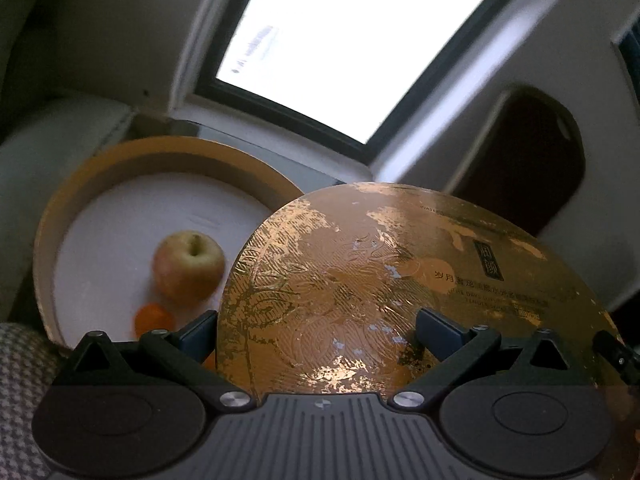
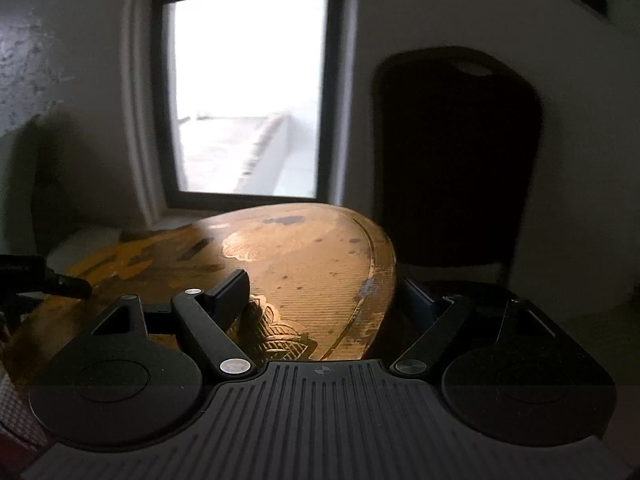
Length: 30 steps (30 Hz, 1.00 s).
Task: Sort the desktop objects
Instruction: 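Swing the gold lid down over the box with both tools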
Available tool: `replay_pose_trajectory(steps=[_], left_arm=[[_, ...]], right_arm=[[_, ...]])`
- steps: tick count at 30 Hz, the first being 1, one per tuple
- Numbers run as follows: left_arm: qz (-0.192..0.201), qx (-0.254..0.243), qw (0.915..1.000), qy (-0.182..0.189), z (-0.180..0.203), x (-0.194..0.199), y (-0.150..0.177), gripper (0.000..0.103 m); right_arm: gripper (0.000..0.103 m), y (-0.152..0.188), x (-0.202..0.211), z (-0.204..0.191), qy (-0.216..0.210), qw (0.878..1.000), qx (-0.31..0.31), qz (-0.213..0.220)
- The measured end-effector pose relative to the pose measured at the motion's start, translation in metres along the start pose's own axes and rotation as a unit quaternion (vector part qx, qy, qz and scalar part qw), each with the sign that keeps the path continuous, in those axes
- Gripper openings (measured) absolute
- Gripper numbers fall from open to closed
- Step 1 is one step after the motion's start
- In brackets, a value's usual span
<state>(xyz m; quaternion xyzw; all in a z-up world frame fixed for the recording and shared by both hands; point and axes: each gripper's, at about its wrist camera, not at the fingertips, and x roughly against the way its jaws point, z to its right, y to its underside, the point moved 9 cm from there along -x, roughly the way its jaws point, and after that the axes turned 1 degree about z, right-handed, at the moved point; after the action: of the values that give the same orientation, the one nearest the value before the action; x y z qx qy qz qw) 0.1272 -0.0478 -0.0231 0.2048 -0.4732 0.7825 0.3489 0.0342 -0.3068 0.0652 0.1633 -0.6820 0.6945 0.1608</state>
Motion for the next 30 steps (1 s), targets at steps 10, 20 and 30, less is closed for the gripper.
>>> replay_pose_trajectory(steps=[10, 20, 30], left_arm=[[-0.048, -0.025, 0.9985, 0.008, 0.031, -0.017, 0.030, 0.102], [-0.072, -0.049, 0.9961, 0.011, 0.050, -0.028, 0.048, 0.102], [-0.076, -0.060, 0.9952, 0.015, 0.059, -0.029, 0.052, 0.102]], right_arm=[[0.083, 0.039, 0.023, 0.049, 0.053, 0.997, -0.039, -0.028], [0.083, 0.071, 0.042, 0.080, 0.080, 0.994, -0.065, -0.045], [0.083, 0.083, 0.045, 0.097, 0.093, 0.991, -0.084, -0.049]])
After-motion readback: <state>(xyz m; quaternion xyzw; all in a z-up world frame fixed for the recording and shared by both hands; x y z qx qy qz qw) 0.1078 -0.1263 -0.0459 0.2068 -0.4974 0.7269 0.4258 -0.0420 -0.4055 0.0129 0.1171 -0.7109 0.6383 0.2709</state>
